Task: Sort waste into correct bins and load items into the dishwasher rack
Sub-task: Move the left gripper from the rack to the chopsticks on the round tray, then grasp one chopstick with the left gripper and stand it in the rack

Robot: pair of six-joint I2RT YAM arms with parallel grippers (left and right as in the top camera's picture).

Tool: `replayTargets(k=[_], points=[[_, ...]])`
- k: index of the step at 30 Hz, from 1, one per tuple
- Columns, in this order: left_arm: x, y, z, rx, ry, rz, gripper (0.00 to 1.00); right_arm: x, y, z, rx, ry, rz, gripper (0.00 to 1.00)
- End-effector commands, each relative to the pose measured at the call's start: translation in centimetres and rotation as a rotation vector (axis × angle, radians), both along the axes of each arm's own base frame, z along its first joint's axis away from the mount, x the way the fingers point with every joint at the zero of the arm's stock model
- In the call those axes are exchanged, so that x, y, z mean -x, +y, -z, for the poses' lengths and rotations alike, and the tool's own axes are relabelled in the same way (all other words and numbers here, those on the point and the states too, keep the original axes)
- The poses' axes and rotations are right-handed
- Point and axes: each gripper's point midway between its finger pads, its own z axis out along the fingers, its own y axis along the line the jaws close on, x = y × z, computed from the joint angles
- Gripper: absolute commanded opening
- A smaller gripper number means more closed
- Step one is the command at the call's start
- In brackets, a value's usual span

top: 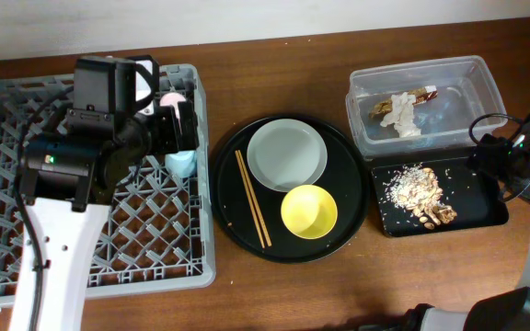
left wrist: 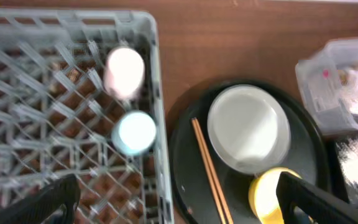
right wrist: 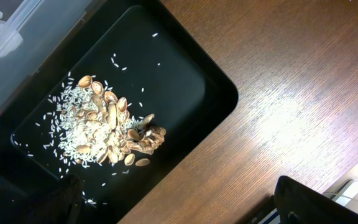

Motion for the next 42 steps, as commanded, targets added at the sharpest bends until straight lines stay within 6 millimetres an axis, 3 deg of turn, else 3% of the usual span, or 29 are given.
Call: replayTargets(k=[1,2,7,9,10,11,13,14,15,17,19,21,25,29,32,34,37,42], points=[[3.4,-3.7,1.5,0.131,0.151,0.155,0.73,0.0,-0.3,-0.5,0.017,-0.008,0.007,0.99],[4.5,-4.3,2.5,0.117,0.201,0.170,0.65,0.0,-0.3,-0.5,0.017,-0.008,0.006,0.99],[7.7,-7.8,8.4,0.040,0.353,0.133,0.63,0.0,-0.3,-0.5,0.017,-0.008,0.007,0.99],[8.3,-9.4,10.9,0.042,0.373,0.134,0.47,0.0,-0.3,-0.5,0.017,-0.008,0.007,0.99],[8.2,-10.5,12.3,0.045,0.359,0.162,0.44,0.0,-0.3,-0.5,0.017,-0.008,0.007,0.99],[8.2,-10.9,13.0,0.045,0.354,0.172,0.44,0.0,-0.3,-0.5,0.017,-0.008,0.007,0.99],[7.6,-11.4,13.1,0.062,0.327,0.176,0.30,0.0,-0.3,-0.5,0.017,-0.008,0.007,0.99],[7.9,-11.9,13.1,0.071,0.333,0.194,0.30,0.0,-0.3,-0.5,0.017,-0.008,0.007,0.99],[8.2,-12.1,13.3,0.060,0.333,0.204,0.53,0.0,-0.3,-0.5,0.017,-0.008,0.007,0.99],[8.8,-13.1,13.7,0.055,0.325,0.235,0.53,0.0,-0.3,-0.5,0.017,-0.008,0.007,0.98],[9.0,-14.5,14.3,0.023,0.278,0.269,0.42,0.0,-0.3,-0.5,0.017,-0.008,0.007,0.99],[8.4,-13.9,15.2,-0.031,0.238,0.160,0.28,0.0,-0.3,-0.5,0.017,-0.008,0.007,0.99],[7.2,-12.5,18.7,-0.118,0.273,-0.017,0.28,0.0,-0.3,-0.5,0.017,-0.008,0.007,0.99],[6.7,-11.9,23.5,-0.230,0.350,-0.081,0.28,0.0,-0.3,-0.5,0.017,-0.008,0.007,0.99],[6.7,-11.2,26.0,-0.293,0.388,-0.111,0.28,0.0,-0.3,-0.5,0.017,-0.008,0.007,0.99],[6.1,-10.6,27.1,-0.302,0.397,-0.171,0.27,0.0,-0.3,-0.5,0.017,-0.008,0.007,0.99],[5.8,-11.2,28.2,-0.282,0.408,-0.166,0.27,0.0,-0.3,-0.5,0.017,-0.008,0.006,0.99],[4.9,-11.8,28.7,-0.255,0.389,-0.172,0.17,0.0,-0.3,-0.5,0.017,-0.008,0.007,0.99]])
